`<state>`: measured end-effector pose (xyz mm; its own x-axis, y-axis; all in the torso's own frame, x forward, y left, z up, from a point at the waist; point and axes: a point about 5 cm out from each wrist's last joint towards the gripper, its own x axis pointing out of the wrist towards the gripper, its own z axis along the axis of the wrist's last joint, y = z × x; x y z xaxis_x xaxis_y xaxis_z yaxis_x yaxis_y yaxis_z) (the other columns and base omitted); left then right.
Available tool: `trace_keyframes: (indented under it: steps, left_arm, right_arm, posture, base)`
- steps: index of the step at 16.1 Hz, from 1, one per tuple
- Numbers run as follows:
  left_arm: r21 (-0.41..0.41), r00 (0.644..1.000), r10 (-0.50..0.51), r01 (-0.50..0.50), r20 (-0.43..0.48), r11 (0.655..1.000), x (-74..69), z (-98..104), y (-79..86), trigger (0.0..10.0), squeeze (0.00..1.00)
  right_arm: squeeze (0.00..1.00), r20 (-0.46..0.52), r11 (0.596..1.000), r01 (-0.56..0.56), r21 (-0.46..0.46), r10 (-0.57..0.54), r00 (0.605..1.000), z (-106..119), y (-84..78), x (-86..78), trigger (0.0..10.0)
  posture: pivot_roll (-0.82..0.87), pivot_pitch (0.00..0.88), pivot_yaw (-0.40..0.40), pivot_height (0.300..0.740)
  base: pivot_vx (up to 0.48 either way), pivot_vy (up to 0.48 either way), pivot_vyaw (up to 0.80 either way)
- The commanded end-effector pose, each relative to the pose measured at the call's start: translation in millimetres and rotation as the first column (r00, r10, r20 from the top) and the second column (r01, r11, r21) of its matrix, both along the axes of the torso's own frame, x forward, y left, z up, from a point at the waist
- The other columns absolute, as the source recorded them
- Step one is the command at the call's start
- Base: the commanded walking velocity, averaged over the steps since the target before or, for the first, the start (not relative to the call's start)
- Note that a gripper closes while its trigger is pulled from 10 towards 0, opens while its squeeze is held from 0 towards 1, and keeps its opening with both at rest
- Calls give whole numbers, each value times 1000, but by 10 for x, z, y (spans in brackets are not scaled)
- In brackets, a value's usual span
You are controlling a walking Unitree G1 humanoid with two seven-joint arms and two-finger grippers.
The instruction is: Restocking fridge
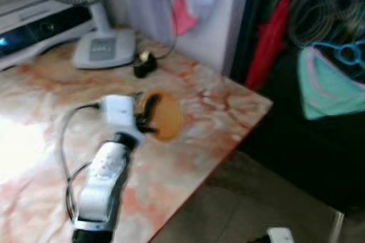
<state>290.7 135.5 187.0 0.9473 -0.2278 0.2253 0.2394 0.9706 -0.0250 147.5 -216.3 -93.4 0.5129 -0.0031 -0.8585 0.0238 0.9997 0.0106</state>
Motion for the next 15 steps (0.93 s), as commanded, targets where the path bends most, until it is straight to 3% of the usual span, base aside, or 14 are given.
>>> trace_keyframes:
  steps: [1,8,11,15]
  left_arm:
    - [11,999,27,-28,24,1000,-5,41,86,10000,0]
    - [23,999,17,-18,28,1000,9,44,70,10000,0]
    - [34,999,23,-23,29,999,7,36,82,10000,0]
    - [31,999,34,-35,19,999,22,23,109,10000,0]
  right_arm:
    - [0,-3,1000,2,14,-2,1000,-14,61,-6,10000]
    - [0,-8,1000,4,9,-4,1000,-15,62,-1,10000]
    - [0,-9,1000,0,10,0,1000,-13,65,5,10000]
    - [0,-9,1000,4,9,-4,1000,-12,61,7,10000]
  posture:
    - [27,35,18,740]
    - [19,40,19,740]
    - [20,44,17,740]
    - [15,42,18,740]
  base:
    - [0,0,-775]
    - [0,0,-775]
    - [0,-320,-773]
    - [0,0,-766]
